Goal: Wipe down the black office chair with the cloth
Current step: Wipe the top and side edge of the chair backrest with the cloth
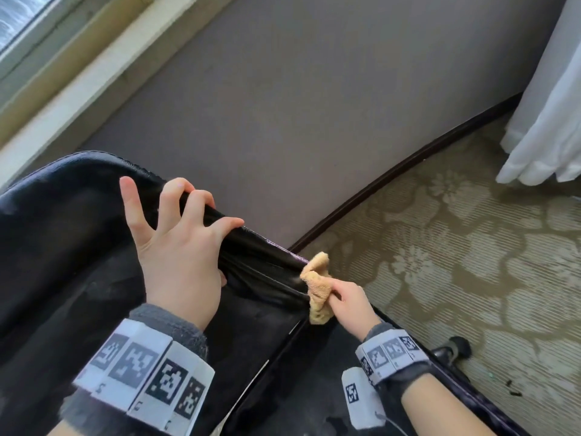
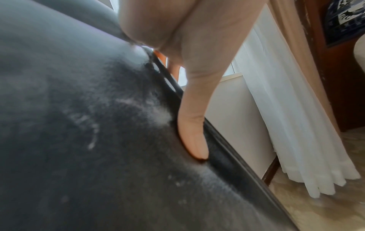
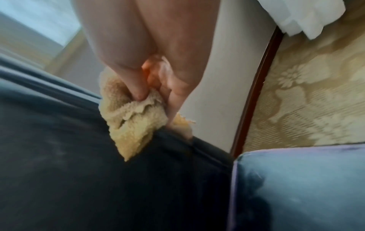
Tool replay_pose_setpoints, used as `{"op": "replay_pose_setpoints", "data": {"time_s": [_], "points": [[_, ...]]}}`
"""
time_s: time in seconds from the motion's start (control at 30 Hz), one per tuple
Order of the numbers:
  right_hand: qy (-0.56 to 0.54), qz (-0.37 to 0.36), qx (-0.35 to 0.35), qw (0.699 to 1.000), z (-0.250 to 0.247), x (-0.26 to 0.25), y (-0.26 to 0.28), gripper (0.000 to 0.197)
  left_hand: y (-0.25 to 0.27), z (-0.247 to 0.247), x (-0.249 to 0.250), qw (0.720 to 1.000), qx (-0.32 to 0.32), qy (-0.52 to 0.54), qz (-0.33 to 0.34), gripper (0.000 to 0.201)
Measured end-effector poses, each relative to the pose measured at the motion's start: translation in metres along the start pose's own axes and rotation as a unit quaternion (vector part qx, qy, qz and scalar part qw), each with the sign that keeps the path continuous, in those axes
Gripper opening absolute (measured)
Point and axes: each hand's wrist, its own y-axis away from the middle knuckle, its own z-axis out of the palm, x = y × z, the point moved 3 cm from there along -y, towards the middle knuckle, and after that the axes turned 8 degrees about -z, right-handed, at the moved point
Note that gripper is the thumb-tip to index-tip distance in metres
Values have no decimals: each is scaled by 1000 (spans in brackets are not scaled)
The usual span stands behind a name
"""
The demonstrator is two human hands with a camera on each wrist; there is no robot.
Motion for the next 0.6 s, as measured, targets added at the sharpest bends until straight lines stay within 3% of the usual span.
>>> {"op": "replay_pose_setpoints", "data": {"time_s": [0.1, 0.2, 0.33, 0.4, 0.6], "points": [[-16, 16, 50, 998, -20, -1, -7, 39, 0, -2, 2, 1000, -4, 4, 2, 71], [-84, -18, 117, 989, -38, -26, -7, 37, 0, -1, 1, 1000, -7, -1, 2, 70], [-45, -105, 21, 993, -1, -62, 3, 32, -1, 0, 1, 1000, 2, -3, -2, 69], [-95, -110, 13, 989, 16, -62, 10, 37, 0, 1, -1, 1000, 0, -1, -3, 70], [-76, 23, 122, 989, 13, -5, 26, 38, 0, 0, -2, 1000, 0, 5, 0, 73]]}}
